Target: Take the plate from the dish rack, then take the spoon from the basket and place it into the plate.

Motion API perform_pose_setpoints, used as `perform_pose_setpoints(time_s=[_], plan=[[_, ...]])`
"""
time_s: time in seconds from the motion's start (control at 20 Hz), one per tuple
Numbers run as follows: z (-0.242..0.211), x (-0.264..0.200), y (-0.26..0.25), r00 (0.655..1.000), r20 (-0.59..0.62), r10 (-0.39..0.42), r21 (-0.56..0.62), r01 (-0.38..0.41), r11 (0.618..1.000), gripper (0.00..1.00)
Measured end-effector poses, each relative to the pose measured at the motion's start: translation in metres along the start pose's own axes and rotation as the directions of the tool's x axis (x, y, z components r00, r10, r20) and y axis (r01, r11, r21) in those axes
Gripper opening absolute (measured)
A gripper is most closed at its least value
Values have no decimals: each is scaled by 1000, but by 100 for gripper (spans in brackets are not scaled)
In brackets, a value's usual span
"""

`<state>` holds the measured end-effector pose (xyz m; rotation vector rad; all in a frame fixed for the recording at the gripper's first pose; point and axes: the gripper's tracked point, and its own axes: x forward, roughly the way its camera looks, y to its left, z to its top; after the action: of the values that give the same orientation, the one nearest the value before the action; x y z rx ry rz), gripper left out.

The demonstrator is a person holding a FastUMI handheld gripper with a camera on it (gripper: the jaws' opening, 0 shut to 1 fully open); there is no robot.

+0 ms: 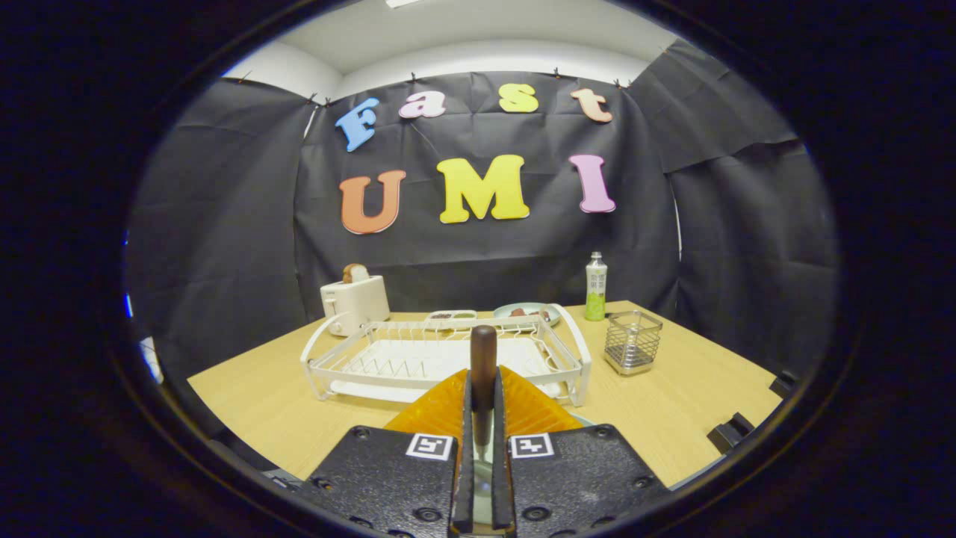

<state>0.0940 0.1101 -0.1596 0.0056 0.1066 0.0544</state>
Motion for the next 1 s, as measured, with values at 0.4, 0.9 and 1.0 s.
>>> perform_pose_setpoints(time_s=[0.4, 0.9, 1.0], plan=[[5, -20, -35, 997, 31, -73, 8, 73, 997, 22], [63, -34, -67, 986, 94, -138, 27, 136, 990, 86], [70, -35, -64, 989, 84, -121, 31, 119, 992, 94]])
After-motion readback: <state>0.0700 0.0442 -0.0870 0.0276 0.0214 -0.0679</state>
